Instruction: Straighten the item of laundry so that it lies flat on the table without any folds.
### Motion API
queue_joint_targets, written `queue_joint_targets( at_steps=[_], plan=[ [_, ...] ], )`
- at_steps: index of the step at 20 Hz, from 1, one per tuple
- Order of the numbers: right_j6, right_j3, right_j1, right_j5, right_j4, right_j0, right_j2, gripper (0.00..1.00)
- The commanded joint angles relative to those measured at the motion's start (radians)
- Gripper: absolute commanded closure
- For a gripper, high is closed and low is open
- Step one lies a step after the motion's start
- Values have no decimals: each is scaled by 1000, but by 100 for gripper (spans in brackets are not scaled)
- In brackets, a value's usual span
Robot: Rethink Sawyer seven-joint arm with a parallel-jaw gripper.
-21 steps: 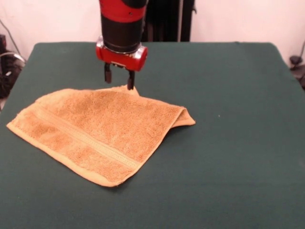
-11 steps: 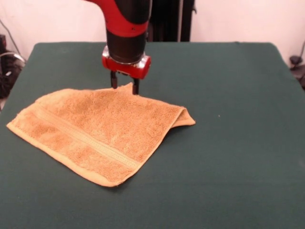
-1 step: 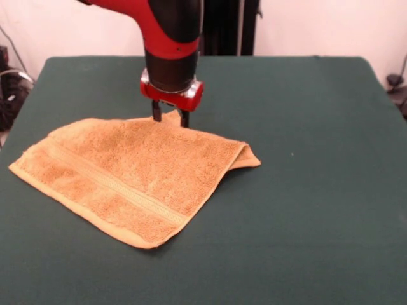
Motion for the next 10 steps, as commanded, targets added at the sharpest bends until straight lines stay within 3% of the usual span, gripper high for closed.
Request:
queue_joint_targets(
  at_steps=[1, 7, 10],
  plan=[
    [231, 31, 177, -107, 20, 36, 17, 0],
    [242, 73, 123, -55, 30, 58, -9, 0],
    [246, 117, 32, 25, 28, 90, -48, 0]
  ],
)
